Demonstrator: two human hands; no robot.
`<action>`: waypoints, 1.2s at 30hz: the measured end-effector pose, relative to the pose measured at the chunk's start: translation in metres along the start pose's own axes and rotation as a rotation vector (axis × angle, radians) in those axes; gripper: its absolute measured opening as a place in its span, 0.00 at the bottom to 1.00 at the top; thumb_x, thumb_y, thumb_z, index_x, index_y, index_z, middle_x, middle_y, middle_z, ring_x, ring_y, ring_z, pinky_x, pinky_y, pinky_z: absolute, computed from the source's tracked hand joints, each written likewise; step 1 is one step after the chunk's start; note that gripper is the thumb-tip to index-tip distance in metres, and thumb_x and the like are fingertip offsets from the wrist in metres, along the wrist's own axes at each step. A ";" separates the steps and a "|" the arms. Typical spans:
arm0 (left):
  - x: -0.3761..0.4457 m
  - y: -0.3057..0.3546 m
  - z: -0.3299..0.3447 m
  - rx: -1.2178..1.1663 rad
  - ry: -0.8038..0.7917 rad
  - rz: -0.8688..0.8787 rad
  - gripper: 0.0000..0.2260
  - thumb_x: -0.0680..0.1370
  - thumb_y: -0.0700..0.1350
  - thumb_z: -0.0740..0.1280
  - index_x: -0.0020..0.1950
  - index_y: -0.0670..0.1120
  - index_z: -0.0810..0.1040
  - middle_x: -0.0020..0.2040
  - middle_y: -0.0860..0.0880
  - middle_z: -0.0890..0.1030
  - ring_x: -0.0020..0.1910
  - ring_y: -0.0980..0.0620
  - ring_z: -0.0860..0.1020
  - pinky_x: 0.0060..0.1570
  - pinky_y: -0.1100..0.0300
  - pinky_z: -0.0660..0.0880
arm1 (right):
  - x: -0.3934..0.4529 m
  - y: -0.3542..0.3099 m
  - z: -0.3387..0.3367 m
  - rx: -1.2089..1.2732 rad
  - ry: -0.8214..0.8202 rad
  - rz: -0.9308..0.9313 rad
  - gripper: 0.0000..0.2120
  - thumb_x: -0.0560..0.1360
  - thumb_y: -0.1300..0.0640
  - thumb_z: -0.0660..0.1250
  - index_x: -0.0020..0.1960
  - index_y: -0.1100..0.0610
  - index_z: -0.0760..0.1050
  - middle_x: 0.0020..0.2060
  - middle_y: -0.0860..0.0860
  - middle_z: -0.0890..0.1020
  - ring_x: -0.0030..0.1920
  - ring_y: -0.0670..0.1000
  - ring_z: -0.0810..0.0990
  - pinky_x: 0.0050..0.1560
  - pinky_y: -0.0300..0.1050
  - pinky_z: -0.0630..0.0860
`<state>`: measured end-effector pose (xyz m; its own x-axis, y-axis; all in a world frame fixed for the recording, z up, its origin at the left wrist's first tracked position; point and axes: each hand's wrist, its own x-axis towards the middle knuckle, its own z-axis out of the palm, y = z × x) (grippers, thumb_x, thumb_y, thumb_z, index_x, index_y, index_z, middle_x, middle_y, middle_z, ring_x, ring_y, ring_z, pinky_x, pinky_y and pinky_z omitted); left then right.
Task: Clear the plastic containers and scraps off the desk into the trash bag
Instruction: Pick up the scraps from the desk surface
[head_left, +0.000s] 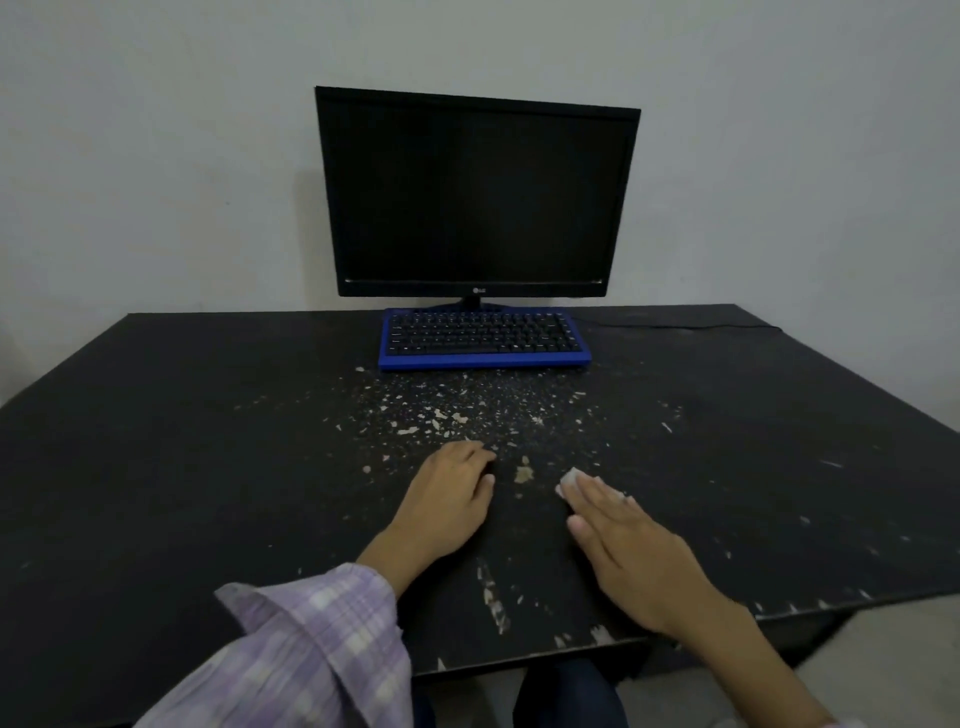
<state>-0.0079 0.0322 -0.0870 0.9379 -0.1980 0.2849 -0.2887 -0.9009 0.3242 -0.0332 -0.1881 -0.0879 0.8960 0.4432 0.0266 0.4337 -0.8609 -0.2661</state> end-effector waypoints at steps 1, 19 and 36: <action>0.005 0.007 0.006 0.007 -0.010 0.016 0.18 0.81 0.48 0.56 0.70 0.46 0.68 0.70 0.48 0.69 0.70 0.52 0.65 0.70 0.59 0.60 | 0.002 0.002 -0.003 0.010 -0.005 0.031 0.39 0.71 0.33 0.28 0.78 0.46 0.47 0.76 0.39 0.45 0.72 0.36 0.41 0.71 0.36 0.38; 0.121 0.022 0.046 0.102 -0.057 -0.010 0.18 0.81 0.49 0.55 0.69 0.45 0.67 0.68 0.47 0.69 0.67 0.49 0.67 0.68 0.54 0.64 | 0.133 0.065 -0.033 0.009 -0.071 0.104 0.24 0.83 0.49 0.45 0.77 0.53 0.51 0.77 0.49 0.52 0.77 0.49 0.48 0.75 0.49 0.47; 0.141 0.010 0.059 0.077 0.009 0.007 0.18 0.81 0.50 0.54 0.69 0.46 0.68 0.65 0.49 0.70 0.64 0.50 0.68 0.64 0.54 0.67 | 0.138 0.144 -0.051 0.018 0.071 0.395 0.22 0.83 0.49 0.46 0.75 0.53 0.57 0.76 0.51 0.57 0.76 0.53 0.54 0.73 0.50 0.54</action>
<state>0.1324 -0.0278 -0.0969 0.9341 -0.2009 0.2950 -0.2789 -0.9266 0.2523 0.1576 -0.2641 -0.0736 0.9981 0.0597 -0.0147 0.0530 -0.9566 -0.2864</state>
